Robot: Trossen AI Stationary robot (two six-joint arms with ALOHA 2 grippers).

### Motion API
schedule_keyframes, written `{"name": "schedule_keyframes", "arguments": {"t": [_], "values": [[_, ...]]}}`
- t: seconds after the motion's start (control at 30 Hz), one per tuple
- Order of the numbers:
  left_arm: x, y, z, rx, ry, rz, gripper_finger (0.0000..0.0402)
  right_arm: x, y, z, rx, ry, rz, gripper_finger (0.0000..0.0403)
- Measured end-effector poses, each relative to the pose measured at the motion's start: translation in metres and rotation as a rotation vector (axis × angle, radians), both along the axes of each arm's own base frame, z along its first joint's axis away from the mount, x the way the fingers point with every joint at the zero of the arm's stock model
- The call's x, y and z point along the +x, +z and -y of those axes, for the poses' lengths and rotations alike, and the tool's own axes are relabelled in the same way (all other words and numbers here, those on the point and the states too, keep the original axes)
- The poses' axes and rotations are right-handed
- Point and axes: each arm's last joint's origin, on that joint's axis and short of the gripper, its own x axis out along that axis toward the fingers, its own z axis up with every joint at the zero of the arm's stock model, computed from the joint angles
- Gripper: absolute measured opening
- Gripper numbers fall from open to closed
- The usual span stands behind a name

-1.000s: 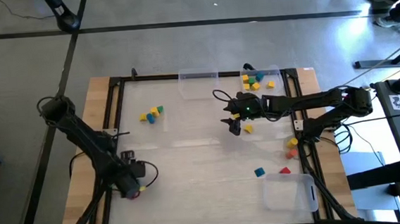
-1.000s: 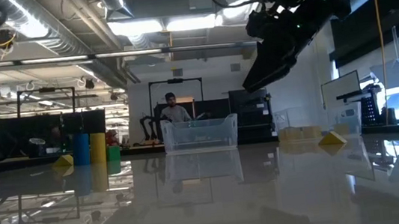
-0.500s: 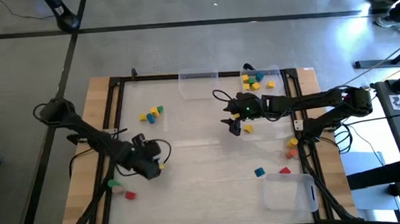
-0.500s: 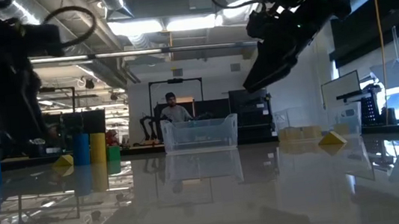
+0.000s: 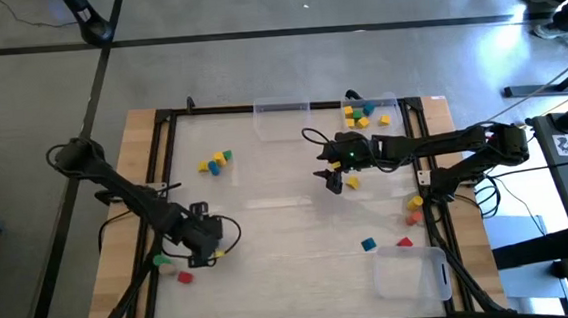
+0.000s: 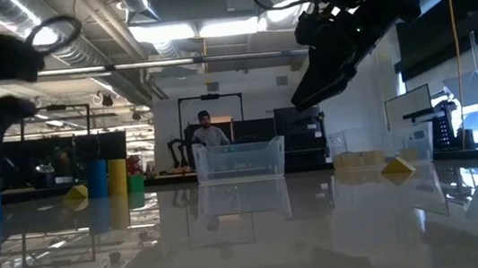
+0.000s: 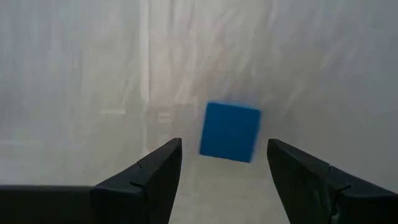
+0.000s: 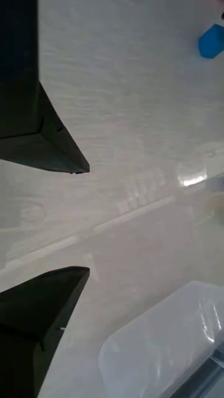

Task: Sort blocks by size
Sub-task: Put the blue square block into the top right transparent bin

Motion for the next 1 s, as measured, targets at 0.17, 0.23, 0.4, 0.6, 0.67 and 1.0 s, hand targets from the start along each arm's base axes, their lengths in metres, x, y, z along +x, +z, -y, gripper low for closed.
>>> {"name": "schedule_keyframes", "arguments": {"t": [0.17, 0.23, 0.4, 0.6, 0.67, 1.0], "values": [[0.000, -0.014, -0.001, -0.030, -0.002, 0.051, 0.0225, 0.000, 0.000, 0.000, 0.004, 0.005, -0.001, 0.0257], [0.001, -0.018, 0.000, -0.046, -0.022, 0.088, 0.0225, 0.000, 0.000, 0.000, 0.004, 0.005, 0.000, 0.0257], [-0.001, -0.025, -0.002, -0.049, -0.032, 0.099, 0.0182, 0.000, 0.000, 0.000, 0.003, 0.005, 0.002, 0.0257], [0.002, -0.025, -0.005, -0.047, -0.027, 0.120, 0.0114, 0.000, 0.000, 0.000, 0.003, 0.005, 0.002, 0.0257], [0.006, -0.023, -0.008, -0.062, 0.004, 0.149, 0.0114, 0.000, 0.001, 0.000, 0.002, 0.006, 0.008, 0.0257], [0.039, 0.015, -0.035, -0.097, 0.171, 0.581, 0.0116, 0.015, 0.022, -0.012, -0.030, 0.209, 0.270, 0.0257]]}}
